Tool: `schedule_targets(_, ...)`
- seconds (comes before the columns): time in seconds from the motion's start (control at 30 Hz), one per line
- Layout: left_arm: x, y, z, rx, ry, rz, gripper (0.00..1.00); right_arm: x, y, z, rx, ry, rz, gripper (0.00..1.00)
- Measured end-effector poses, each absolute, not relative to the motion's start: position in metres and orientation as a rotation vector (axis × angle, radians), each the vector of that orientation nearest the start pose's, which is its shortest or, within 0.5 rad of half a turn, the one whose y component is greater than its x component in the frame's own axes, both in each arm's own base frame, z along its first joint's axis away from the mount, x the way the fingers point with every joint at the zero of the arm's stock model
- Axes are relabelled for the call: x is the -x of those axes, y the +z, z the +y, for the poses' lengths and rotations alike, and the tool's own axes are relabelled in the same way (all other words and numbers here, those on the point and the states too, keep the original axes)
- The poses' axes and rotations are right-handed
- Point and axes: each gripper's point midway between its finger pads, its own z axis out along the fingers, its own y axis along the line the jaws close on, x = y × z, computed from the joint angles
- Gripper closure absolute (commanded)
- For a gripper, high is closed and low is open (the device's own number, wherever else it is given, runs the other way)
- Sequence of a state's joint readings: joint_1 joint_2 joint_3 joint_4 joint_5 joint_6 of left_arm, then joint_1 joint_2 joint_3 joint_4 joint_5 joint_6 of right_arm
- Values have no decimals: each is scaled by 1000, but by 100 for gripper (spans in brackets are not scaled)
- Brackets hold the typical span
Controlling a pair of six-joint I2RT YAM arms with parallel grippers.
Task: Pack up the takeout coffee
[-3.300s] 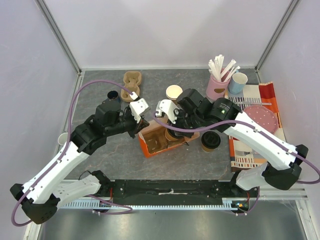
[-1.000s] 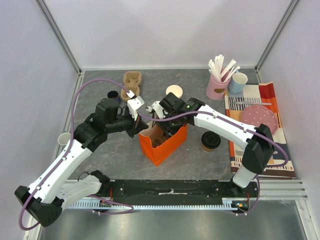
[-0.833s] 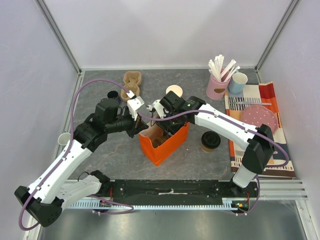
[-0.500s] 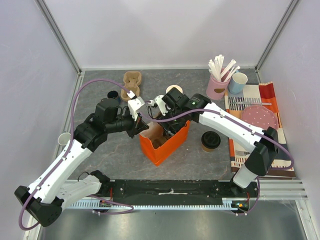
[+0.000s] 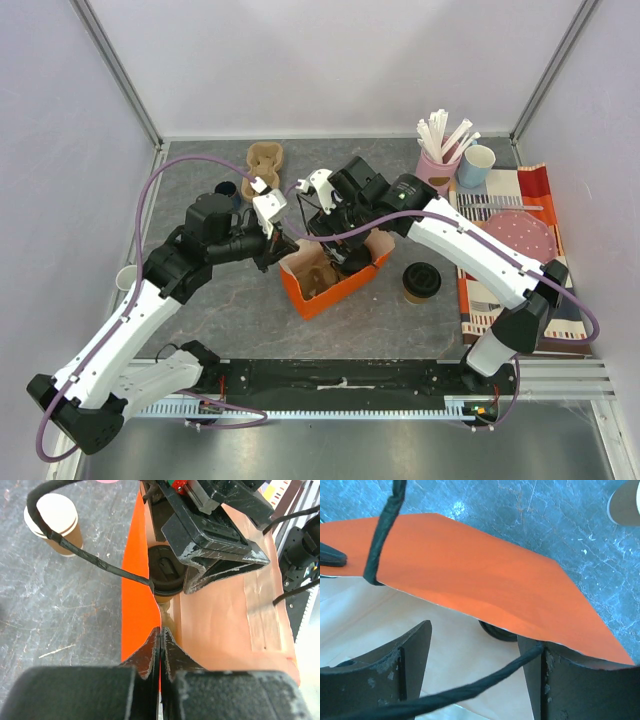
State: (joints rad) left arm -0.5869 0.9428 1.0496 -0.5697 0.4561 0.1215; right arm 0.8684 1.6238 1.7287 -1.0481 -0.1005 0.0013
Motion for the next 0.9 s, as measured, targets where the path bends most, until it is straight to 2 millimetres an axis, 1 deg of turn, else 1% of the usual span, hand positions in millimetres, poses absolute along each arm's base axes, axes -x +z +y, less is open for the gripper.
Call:
schedule_targets(0.23,-208,286,-226,-978,-749,1755,98,-234,260,310,1107,520,2275,22)
schedule_targets(0.37,-208,291,-227,-978,-753,1734,98,-231,265,313,1104,552,2269,22)
schedule_targets(0.6,-207,290,-227,-964,-767,1750,98,-226,262,310,1112,552,2297,23)
schedule_targets(0.7,-206,288,-226,-945,-787,1775,98,-223,255,306,1120,543,2317,24)
schedule_targets(0.77,-205,282,-225,-934,-795,1804,98,-219,246,301,1128,535,2339,24)
schedule_targets(0.83,-203,273,-223,-930,-801,1842,98,-214,238,296,1146,526,2358,24)
schedule_targets(0.9,-201,266,-222,-928,-805,1866,98,-210,231,291,1158,519,2377,22)
